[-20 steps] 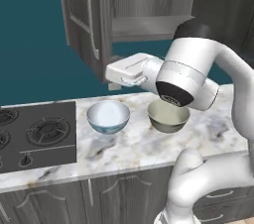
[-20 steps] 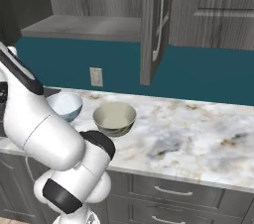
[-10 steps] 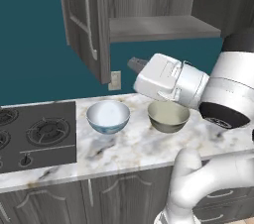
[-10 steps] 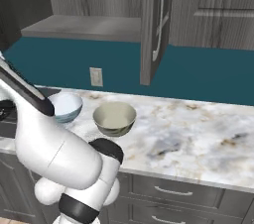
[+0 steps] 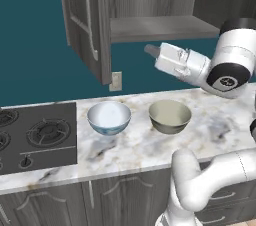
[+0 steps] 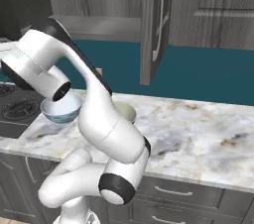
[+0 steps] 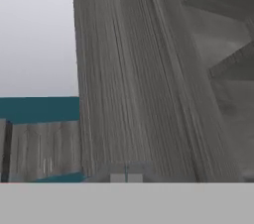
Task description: Open the cabinet. Pick the bowls from the counter and place them in the cabinet. Then close the cabinet.
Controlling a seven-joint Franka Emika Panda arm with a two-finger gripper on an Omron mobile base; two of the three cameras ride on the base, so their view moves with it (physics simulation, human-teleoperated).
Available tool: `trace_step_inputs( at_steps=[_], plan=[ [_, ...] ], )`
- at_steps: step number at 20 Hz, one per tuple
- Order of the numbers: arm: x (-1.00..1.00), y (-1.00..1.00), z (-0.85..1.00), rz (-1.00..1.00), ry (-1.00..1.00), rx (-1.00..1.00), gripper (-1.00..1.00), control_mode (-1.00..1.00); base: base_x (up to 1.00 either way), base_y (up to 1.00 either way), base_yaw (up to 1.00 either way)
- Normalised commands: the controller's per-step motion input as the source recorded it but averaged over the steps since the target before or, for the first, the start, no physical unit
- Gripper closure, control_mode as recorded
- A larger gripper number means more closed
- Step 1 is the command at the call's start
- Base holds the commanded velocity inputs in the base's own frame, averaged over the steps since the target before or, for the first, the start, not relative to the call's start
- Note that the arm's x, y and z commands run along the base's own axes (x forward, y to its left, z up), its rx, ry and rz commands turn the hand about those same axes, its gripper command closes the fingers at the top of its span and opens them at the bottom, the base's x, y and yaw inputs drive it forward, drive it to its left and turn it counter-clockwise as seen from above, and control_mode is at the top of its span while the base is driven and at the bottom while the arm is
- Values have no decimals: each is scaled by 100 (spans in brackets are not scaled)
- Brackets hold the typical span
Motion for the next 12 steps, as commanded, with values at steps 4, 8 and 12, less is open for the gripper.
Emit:
trace_step_inputs(
  at_steps=[4, 8, 12],
  plan=[
    [100, 84, -1, 0, -11, 0, 100, -100, 0, 0, 0],
    [100, 100, -9, 2, -4, 0, 100, -100, 0, 0, 0],
    [94, 100, -29, 1, -2, 0, 100, -100, 0, 0, 0]
  ],
)
